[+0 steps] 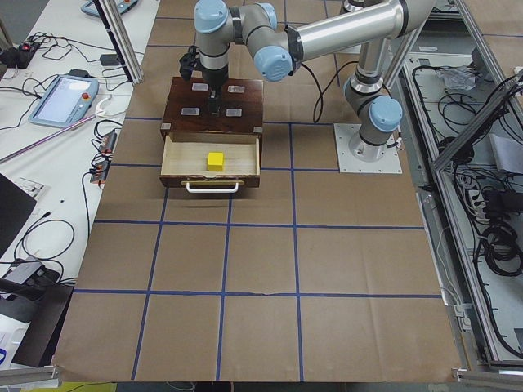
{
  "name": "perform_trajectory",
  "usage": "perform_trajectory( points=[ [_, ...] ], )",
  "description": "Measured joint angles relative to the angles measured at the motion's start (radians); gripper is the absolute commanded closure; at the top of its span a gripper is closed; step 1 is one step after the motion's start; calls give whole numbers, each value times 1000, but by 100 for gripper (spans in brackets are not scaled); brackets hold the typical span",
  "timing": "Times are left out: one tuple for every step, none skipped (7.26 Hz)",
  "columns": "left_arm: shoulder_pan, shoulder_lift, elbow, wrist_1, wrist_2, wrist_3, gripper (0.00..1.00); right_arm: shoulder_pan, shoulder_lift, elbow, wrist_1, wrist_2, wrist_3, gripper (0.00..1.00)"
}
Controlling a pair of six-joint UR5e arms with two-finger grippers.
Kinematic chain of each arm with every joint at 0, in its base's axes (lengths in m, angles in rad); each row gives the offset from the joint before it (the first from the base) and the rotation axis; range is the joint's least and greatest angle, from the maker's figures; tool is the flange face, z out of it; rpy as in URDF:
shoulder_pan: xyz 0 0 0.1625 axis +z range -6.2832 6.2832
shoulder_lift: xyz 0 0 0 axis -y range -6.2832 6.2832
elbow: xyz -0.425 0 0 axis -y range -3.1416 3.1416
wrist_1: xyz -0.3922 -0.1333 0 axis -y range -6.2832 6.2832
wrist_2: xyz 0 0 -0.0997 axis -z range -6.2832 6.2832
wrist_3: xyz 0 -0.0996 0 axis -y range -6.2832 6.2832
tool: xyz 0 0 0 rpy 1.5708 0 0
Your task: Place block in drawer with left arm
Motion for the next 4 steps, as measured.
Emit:
perform_trajectory(
  points=[
    [-70,-1,-9,2,0,-55,1,0,0,0,0,0,0,0],
    [-106,0,-16,5,-1,-81,1,0,0,0,0,0,0,0],
    [-119,8,-24,6,-1,-90,1,0,1,0,0,0,0,0],
    [-123,15,-30,6,-2,-92,1,0,0,0,0,0,0,0]
  ],
)
